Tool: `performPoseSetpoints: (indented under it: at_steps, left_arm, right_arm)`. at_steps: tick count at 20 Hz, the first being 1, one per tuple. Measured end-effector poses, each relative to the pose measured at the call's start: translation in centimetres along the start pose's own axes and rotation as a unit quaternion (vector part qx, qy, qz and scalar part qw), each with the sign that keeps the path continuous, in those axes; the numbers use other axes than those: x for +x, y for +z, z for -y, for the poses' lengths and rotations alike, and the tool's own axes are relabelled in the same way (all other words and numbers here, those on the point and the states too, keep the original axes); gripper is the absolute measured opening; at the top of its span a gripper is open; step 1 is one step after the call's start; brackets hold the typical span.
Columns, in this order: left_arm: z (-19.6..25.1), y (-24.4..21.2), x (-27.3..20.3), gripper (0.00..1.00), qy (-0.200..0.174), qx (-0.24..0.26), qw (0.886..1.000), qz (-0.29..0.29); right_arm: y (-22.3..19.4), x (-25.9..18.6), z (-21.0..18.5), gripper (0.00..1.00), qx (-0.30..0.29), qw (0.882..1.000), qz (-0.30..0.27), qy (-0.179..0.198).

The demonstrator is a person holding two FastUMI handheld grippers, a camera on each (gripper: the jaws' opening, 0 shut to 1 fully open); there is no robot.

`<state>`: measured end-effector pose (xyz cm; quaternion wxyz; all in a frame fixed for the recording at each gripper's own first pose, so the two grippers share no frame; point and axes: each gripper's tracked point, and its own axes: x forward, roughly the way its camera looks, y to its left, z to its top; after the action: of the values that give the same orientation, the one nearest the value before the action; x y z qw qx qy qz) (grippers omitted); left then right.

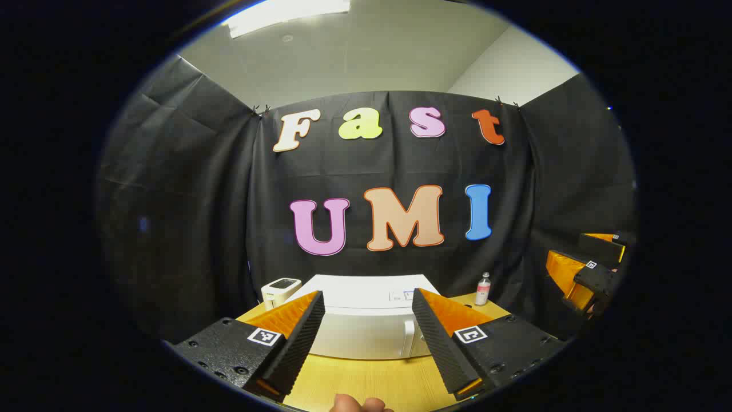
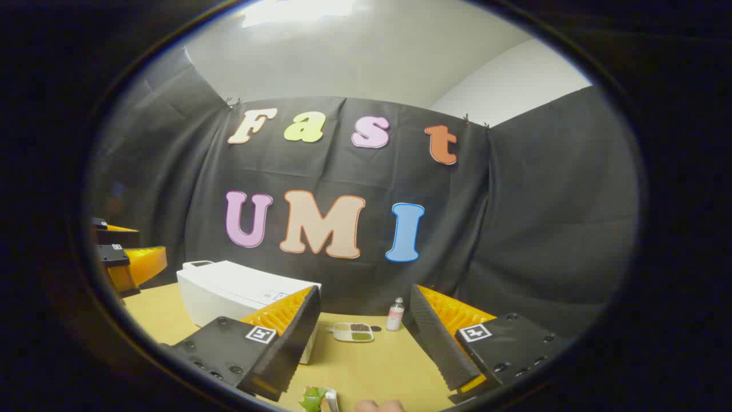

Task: Open the microwave oven with the left hand, put the food in, and close the microwave oven.

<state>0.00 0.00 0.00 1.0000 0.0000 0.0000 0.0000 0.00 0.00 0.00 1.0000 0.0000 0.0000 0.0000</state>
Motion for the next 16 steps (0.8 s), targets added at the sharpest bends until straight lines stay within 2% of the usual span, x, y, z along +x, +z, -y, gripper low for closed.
performPoseSetpoints:
  at_steps: [4,5,16]
  left_arm:
    - [0.3,0.2,0.3,0.95,-0.003,0.001,1.000,-0.001]
    - [0.4,0.2,0.5,0.95,-0.004,0.001,1.000,0.000]
    - [1.5,-0.3,0.9,0.95,-0.011,0.006,1.000,-0.008]
  right_arm:
    - [0.0,0.2,0.3,0.99,-0.006,1.000,0.000,-0.003]
    - [0.0,0.2,0.4,0.96,-0.006,1.000,0.000,-0.004]
    - [-0.2,-0.2,1.1,0.99,-0.010,1.000,-0.005,-0.008]
